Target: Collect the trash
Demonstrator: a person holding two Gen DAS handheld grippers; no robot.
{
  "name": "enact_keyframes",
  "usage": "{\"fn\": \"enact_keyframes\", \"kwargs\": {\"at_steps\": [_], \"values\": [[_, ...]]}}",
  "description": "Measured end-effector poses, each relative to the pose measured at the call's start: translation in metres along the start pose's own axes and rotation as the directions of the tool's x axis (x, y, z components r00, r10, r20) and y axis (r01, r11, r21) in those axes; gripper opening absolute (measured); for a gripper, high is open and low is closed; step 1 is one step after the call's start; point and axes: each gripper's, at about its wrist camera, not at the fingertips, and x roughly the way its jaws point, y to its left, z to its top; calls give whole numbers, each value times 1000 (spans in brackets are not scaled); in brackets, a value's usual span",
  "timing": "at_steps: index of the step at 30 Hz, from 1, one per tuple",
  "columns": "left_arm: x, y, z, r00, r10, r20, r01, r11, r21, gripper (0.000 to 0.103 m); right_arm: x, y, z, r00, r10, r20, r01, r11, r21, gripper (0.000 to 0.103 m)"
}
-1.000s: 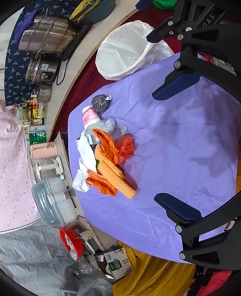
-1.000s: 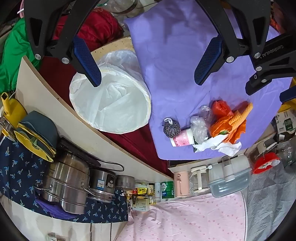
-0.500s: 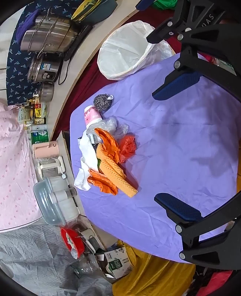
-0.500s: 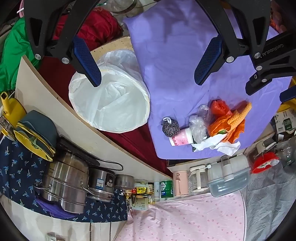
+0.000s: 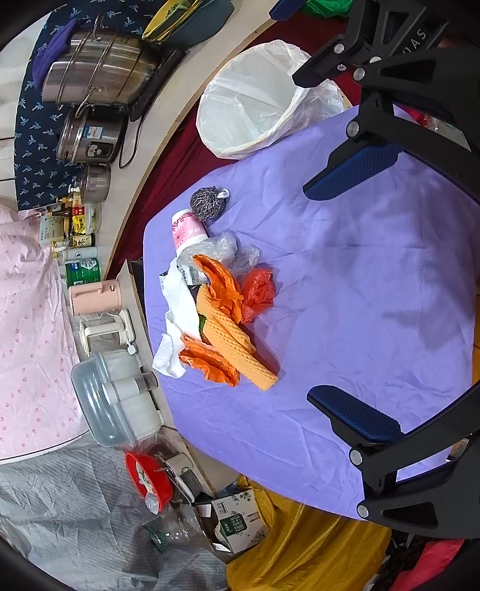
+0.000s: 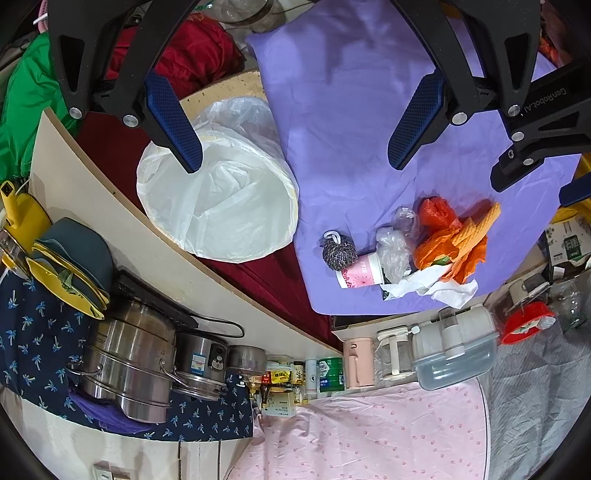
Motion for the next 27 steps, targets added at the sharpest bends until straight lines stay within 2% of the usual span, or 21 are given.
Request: {"fn": "enact_keyframes", "kwargs": {"at_steps": [26,27], "values": [[-2,4,4,1000,2,9,-2,1000,0,96,2,-5,1,1000,7,-1,-7,1000,0,96],[-1,-4,3,1000,6,7,-6,1000,2,96,2,-5,1,1000,7,-2,-7,1000,0,96]]}}
